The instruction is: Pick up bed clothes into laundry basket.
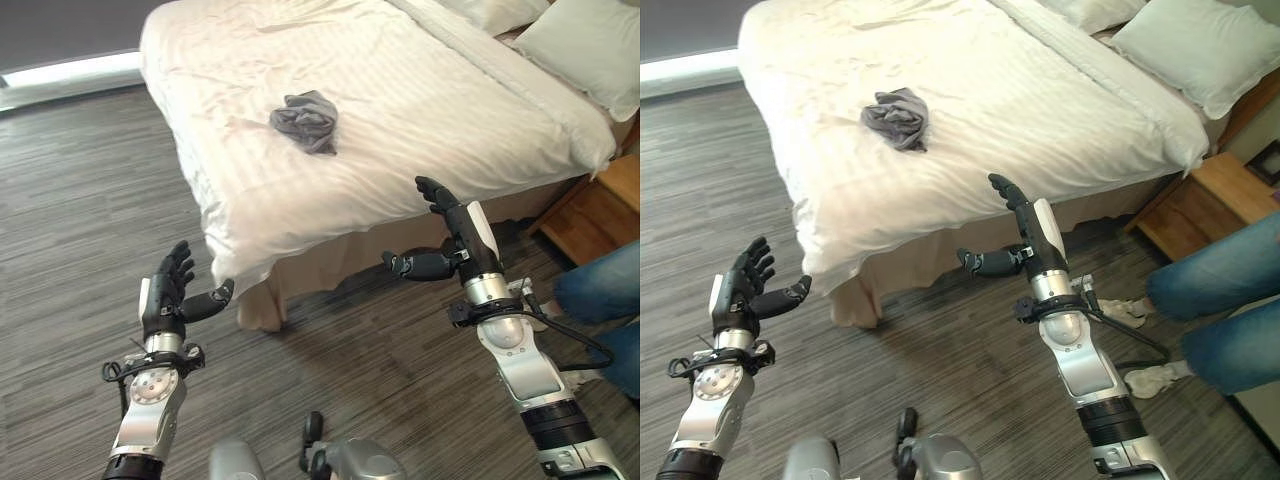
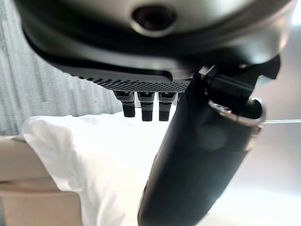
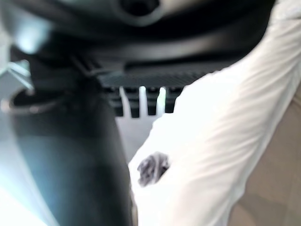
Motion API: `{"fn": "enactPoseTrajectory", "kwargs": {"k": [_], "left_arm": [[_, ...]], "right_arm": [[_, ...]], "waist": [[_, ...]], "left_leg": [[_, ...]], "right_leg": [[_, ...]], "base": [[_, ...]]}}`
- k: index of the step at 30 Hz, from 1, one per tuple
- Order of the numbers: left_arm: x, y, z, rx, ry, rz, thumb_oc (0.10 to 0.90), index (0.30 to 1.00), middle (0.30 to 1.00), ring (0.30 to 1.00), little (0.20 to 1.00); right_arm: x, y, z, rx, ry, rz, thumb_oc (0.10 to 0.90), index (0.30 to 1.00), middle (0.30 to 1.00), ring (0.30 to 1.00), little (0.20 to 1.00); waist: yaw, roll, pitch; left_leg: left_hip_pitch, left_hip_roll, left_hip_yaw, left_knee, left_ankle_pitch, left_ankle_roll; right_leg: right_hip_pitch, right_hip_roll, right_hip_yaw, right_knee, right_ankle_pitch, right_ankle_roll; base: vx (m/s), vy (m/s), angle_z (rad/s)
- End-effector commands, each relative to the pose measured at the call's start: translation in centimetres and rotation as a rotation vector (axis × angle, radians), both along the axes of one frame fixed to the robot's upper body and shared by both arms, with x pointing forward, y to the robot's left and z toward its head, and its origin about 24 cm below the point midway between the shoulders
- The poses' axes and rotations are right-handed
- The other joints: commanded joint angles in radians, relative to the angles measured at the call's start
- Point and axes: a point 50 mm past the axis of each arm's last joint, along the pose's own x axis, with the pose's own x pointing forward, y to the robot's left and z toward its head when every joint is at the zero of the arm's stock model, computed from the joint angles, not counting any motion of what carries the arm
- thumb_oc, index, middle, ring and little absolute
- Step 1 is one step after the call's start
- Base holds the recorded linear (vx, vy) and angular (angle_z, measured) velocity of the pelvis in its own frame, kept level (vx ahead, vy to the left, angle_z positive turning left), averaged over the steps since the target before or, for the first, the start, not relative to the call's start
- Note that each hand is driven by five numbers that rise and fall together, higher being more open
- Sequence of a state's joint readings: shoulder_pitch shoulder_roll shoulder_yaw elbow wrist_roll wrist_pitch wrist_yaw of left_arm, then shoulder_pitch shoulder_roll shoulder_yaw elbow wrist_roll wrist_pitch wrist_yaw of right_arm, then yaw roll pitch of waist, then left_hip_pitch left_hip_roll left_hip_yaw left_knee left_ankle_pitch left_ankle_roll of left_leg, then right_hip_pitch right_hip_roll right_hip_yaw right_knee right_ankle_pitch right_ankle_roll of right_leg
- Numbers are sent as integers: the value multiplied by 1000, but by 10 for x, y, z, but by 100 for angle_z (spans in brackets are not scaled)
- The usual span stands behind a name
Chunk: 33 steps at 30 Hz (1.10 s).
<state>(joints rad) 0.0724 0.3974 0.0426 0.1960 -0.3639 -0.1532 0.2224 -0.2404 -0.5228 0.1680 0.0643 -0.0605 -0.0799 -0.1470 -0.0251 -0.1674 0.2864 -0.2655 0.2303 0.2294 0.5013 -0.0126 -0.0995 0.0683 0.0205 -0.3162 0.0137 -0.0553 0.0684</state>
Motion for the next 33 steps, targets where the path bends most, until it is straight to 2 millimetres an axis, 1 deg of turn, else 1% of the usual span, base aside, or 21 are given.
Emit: {"fn": "enactPoseTrajectory", "kwargs": {"k": [1, 2, 3, 4, 5, 8, 9, 10, 11, 12, 13, 14, 15, 17, 18, 19, 20, 21, 24, 26, 33], "left_arm": [[7, 10, 63, 98, -279, -53, 800, 900, 900, 900, 900], [9, 7, 74, 68, -342, -78, 800, 900, 900, 900, 900], [9, 5, 82, 50, -379, -102, 800, 900, 900, 900, 900], [9, 5, 87, 48, -396, -109, 800, 900, 900, 900, 900], [8, 7, 94, 67, -418, -108, 800, 900, 900, 900, 900], [14, 11, 133, 211, -540, -114, 800, 900, 900, 900, 900], [15, 11, 133, 213, -542, -113, 800, 900, 900, 900, 900], [18, 15, 156, 286, -617, -88, 800, 900, 900, 900, 900], [19, 16, 162, 297, -643, -74, 800, 900, 900, 900, 900], [19, 16, 162, 297, -643, -74, 800, 900, 900, 900, 900], [21, 19, 172, 316, -684, -41, 800, 900, 900, 900, 900], [22, 19, 177, 315, -712, -37, 800, 900, 900, 900, 900], [24, 17, 184, 298, -757, -36, 800, 900, 900, 900, 900], [25, 15, 187, 273, -779, -47, 800, 900, 900, 900, 900], [27, 15, 192, 232, -814, -48, 800, 900, 900, 900, 900], [28, 16, 195, 223, -828, -45, 800, 900, 900, 900, 900], [32, 19, 194, 217, -808, -37, 800, 900, 900, 900, 900], [32, 20, 194, 217, -809, -37, 800, 900, 900, 900, 900], [34, 25, 185, 223, -759, -15, 800, 900, 900, 900, 900], [33, 32, 178, 230, -723, 6, 800, 900, 900, 900, 900], [31, 43, 169, 240, -677, 48, 800, 900, 900, 900, 900]], "right_arm": [[-1, 1, 58, -54, -258, 44, 800, 900, 900, 900, 900], [-1, -6, 65, -76, -277, 28, 800, 900, 900, 900, 900], [-3, -10, 66, -84, -278, 12, 800, 900, 900, 900, 900], [-4, -12, 66, -96, -278, 9, 800, 900, 900, 900, 900], [-4, -13, 67, -104, -275, 4, 800, 900, 900, 900, 900], [-2, -14, 70, -92, -292, -2, 800, 900, 900, 900, 900], [-2, -14, 71, -91, -294, -2, 800, 900, 900, 900, 900], [3, -12, 78, -85, -317, -10, 800, 900, 900, 900, 900], [6, -12, 83, -81, -333, -13, 800, 900, 900, 900, 900], [6, -12, 83, -81, -334, -12, 800, 900, 900, 900, 900], [14, -8, 89, -66, -354, -17, 800, 900, 900, 900, 900], [17, -5, 91, -59, -360, -13, 800, 900, 900, 900, 900], [20, -4, 95, -59, -371, -12, 800, 900, 900, 900, 900], [22, -4, 99, -61, -377, -12, 800, 900, 900, 900, 900], [24, -3, 100, -67, -367, -1, 800, 900, 900, 900, 900], [27, -1, 102, -79, -365, 1, 800, 900, 900, 900, 900], [33, -2, 97, -96, -324, -2, 800, 900, 900, 900, 900], [34, -2, 97, -95, -325, -1, 800, 900, 900, 900, 900], [43, 0, 97, -151, -290, 0, 800, 900, 900, 900, 900], [47, -4, 98, -179, -268, -15, 800, 900, 900, 900, 900], [56, -1, 93, -215, -229, -16, 800, 900, 900, 900, 900]], "waist": [[14, 7, -59], [23, 15, -65], [16, 25, -75], [18, 29, -82], [18, 25, -86], [19, 7, -93], [20, 7, -93], [18, -2, -80], [16, 3, -72], [17, 2, -73], [25, 10, -66], [30, 11, -67], [31, 5, -66], [30, 2, -67], [23, -6, -67], [21, -6, -70], [31, -12, -75], [29, -12, -74], [47, -25, -93], [53, -24, -103], [77, -25, -107]], "left_leg": [[148, -20, 31, -250, 35, -19], [151, -10, 83, -373, 111, -28], [164, -5, 102, -421, 106, -21], [191, -18, 101, -457, 113, -14], [219, -42, 92, -486, 114, -4], [291, -88, 91, -561, 94, 29], [289, -88, 93, -563, 99, 31], [315, -103, 92, -574, 78, 55], [322, -99, 84, -576, 75, 64], [321, -99, 85, -576, 75, 65], [338, -97, 79, -581, 59, 74], [346, -101, 71, -582, 54, 74], [351, -105, 56, -582, 47, 70], [354, -109, 41, -582, 43, 67], [364, -121, 1, -581, 23, 60], [364, -123, -18, -582, 21, 55], [366, -130, -35, -582, 8, 52], [366, -131, -37, -582, 7, 52], [379, -140, -33, -580, 1, 48], [384, -142, -32, -583, -3, 46], [378, -142, -50, -588, -3, 40]], "right_leg": [[111, -142, 73, -96, 27, 23], [158, -150, 68, -100, -2, 37], [167, -146, 65, -96, -12, 43], [169, -149, 60, -83, -13, 47], [166, -161, 58, -47, -16, 54], [116, -193, 60, 119, 5, 90], [110, -193, 62, 120, 9, 90], [32, -219, 79, 289, 77, 126], [-7, -215, 94, 360, 99, 137], [-11, -216, 95, 363, 97, 137], [-54, -217, 98, 427, 91, 132], [-70, -218, 98, 420, 89, 126], [-78, -214, 99, 374, 72, 116], [-78, -208, 103, 330, 64, 110], [-83, -180, 144, 211, 32, 96], [-77, -179, 155, 130, 42, 93], [-61, -195, 167, 57, 61, 97], [-55, -196, 164, 48, 64, 98], [-10, -215, 140, 17, 98, 105], [6, -213, 135, 0, 98, 106], [33, -212, 106, -35, 99, 105]], "base": [[388, 254, -72], [472, 364, -49], [437, 342, 1], [284, 269, -5], [263, 223, -5], [170, 164, -10], [181, 202, 30], [150, 187, 55], [162, 183, 49], [141, 108, 58], [172, 70, 50], [262, 42, 47], [217, -47, 38], [196, -78, 57], [245, -117, 83], [326, -154, 94], [150, -79, 105], [138, -54, 93], [109, -44, 66], [104, -34, 18], [66, -29, 4]]}}
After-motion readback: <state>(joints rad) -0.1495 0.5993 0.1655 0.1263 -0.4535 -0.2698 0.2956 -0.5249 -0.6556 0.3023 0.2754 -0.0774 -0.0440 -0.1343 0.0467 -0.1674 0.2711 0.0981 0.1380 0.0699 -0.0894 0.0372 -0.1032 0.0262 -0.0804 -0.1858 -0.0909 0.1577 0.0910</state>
